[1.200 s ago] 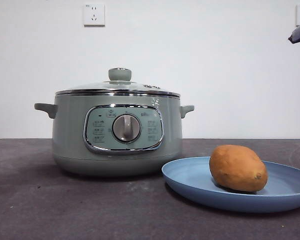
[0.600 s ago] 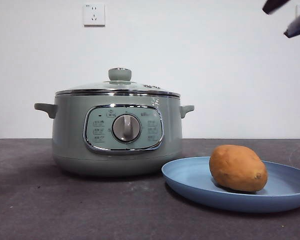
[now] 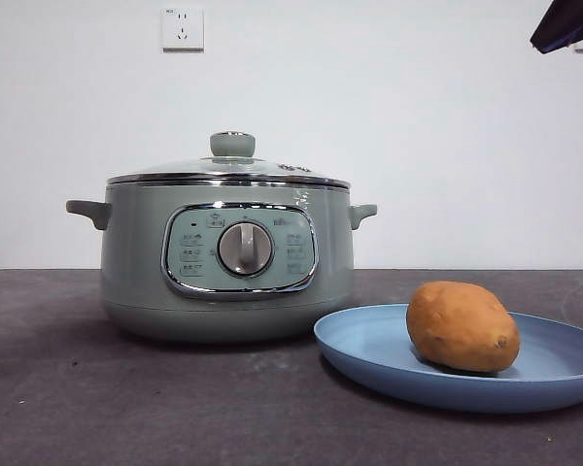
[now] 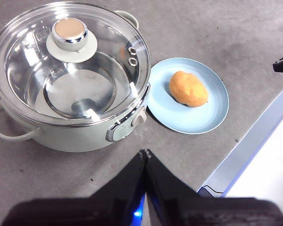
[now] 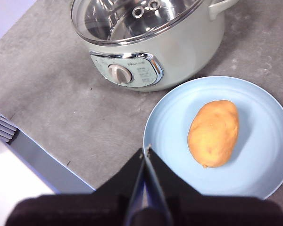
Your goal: Take the potato out from the steamer,put the potato on the plate,close the lid
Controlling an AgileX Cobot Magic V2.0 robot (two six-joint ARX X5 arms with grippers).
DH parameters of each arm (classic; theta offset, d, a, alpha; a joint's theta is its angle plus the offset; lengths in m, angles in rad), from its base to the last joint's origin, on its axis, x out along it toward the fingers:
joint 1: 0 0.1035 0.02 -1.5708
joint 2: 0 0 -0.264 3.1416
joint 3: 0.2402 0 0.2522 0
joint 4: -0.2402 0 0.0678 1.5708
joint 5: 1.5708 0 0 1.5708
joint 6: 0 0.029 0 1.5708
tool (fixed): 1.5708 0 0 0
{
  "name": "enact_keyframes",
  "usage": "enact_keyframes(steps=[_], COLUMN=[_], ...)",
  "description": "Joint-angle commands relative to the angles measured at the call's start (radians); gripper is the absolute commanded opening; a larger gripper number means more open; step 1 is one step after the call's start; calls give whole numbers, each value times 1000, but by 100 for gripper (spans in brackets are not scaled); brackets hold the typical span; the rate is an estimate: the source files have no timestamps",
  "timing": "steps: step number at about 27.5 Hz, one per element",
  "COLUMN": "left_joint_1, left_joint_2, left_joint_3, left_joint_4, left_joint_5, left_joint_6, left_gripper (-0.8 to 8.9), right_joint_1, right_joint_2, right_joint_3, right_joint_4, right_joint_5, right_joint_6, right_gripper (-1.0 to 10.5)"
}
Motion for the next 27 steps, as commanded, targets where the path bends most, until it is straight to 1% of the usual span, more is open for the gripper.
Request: enact_keyframes(steps=[1, 7, 11, 14, 16, 20, 23, 27], left_joint_1=[-2, -2, -1, 44, 105, 214, 286, 365], left_joint_2=[-1, -1, -1, -23, -47, -122, -214, -360], left_joint_3=[2, 2, 2, 2, 1, -33, -140, -373], left_joint_4=[5, 5, 56, 214, 337, 489, 637, 868], left_joint_5=[-3, -3, -63, -114, -104, -71, -64, -89], left_joint_6=[-3, -3, 0, 27, 29, 27, 27, 27], left_gripper=[-8, -8, -8, -8, -8, -8, -3, -3], right_joint_1=[0, 0, 0, 0, 0, 0, 0, 0], right_joint_2=[-1, -1, -1, -1, -1, -1, -1, -1], right_joint_3=[3, 3, 3, 3, 3, 3, 3, 3], right_joint_4=[6, 6, 6, 6, 5, 5, 5, 5], right_joint_5=[2, 2, 2, 2, 1, 2, 2, 2], right_joint_6=[5, 5, 5, 5, 5, 5, 5, 5], right_gripper=[1, 1, 1, 1, 1, 1, 1, 1])
